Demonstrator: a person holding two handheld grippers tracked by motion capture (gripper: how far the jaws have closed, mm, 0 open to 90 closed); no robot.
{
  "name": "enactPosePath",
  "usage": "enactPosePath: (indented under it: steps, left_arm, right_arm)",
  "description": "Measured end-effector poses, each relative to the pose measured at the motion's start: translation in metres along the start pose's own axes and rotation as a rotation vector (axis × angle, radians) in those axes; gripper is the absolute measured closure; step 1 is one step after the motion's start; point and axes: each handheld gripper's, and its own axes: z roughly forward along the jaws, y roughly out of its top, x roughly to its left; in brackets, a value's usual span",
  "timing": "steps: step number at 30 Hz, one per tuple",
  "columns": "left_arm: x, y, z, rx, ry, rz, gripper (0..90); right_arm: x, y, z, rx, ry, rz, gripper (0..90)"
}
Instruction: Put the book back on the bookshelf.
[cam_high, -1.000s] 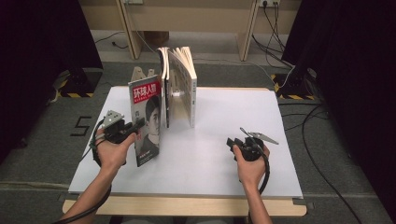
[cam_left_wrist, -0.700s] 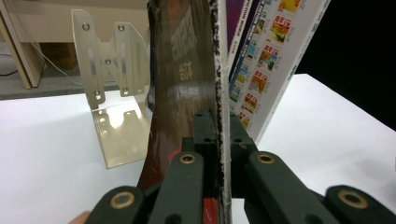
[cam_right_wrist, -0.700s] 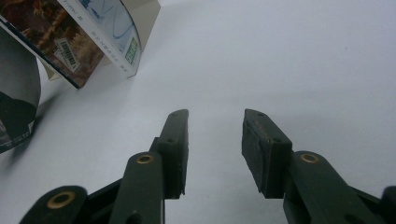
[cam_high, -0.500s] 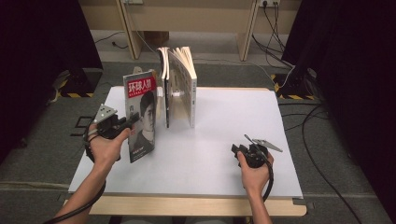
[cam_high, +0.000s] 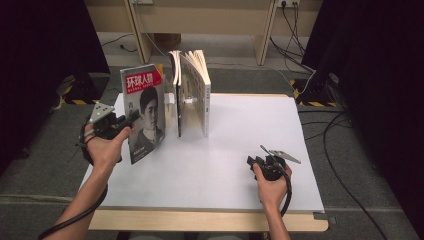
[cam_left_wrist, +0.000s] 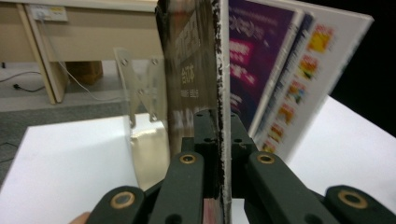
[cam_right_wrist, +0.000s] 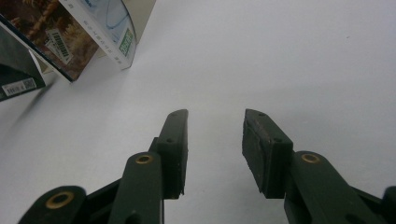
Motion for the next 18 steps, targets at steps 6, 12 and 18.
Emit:
enactPosePath:
  steps: [6, 12, 18]
  left_arm:
    - [0.002, 0.009, 0.006, -0.032, 0.043, 0.006, 86.7]
    - [0.003, 0.012, 0.019, -0.039, 0.05, 0.002, 86.7]
    - [0.002, 0.017, 0.035, -0.048, 0.072, 0.009, 86.7]
  right_arm:
    - [-0.002, 0.0, 0.0, 0.001, -0.002, -0.007, 61.2]
    - [-0.003, -0.001, 0.0, 0.0, -0.006, -0.011, 61.2]
    - [-0.005, -0.001, 0.0, 0.006, -0.007, -0.006, 61.1]
